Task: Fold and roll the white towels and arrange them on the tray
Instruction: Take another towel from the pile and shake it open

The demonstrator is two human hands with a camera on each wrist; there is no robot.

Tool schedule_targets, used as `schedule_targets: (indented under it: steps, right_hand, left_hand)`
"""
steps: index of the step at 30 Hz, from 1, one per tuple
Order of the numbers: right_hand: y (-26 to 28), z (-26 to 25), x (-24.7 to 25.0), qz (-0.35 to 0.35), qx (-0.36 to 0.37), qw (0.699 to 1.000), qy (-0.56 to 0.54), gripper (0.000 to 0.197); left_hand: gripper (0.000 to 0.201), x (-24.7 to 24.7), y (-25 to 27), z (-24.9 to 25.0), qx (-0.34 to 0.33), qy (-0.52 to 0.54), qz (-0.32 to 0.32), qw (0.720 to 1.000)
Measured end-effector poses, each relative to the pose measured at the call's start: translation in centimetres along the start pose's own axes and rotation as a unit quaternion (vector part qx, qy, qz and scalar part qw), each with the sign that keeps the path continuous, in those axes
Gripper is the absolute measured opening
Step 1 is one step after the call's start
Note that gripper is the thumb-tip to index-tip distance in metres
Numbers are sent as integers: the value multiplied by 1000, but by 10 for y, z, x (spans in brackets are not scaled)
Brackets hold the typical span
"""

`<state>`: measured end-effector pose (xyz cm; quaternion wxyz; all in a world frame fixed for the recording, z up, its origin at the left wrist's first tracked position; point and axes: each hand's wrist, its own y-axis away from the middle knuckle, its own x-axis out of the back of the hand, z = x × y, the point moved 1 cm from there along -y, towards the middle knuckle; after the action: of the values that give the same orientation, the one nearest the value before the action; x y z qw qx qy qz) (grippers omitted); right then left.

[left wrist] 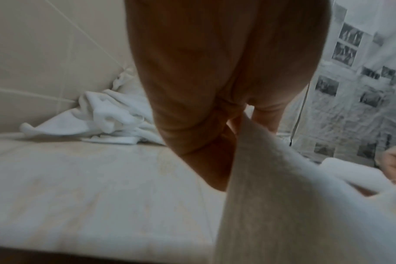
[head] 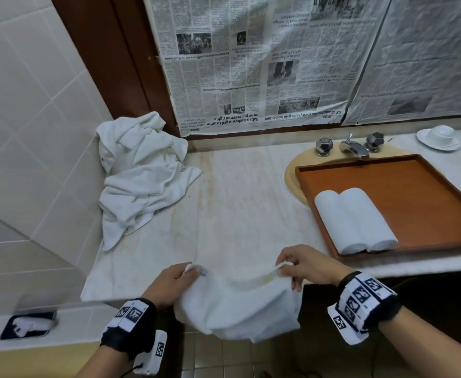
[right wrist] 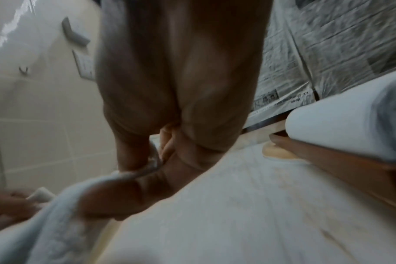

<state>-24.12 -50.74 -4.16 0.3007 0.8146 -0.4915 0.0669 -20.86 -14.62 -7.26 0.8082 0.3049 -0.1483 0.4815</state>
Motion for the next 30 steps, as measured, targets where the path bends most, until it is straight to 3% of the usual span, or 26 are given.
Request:
schedule_targets:
  steps: [4,7,13,17,22,25,28,30]
  right_hand:
    - [21,-33,17,40,31,999,15,20]
    - [39,-54,40,89,43,994,43,27]
    - [54,-96,78,194,56,976,84,25]
    - [52,-114,93,232,60,967,88,24]
    - [43,-123,94,256,75,961,70,20]
    - [33,-124,98,277,79,957,44,16]
    - [19,-123,102,300,71,951,27,18]
    - [9,-123,107,328,63,942,22,17]
  left_hand:
    - [46,36,14,29,-49,86,28,995]
    - [57,69,19,47,-91,84,85,989]
    - [48,110,26,95,-189,27,153,970]
    - [27,129,18,118,-235,12,210,949]
    - [31,140,7,118,-232,-38,241,942]
    - [24,147,-3,111,-213,-9,228,950]
    - [29,160,-15,103,-192,-88,223,952]
    - [26,168,-26,103,-162,-58,194,966]
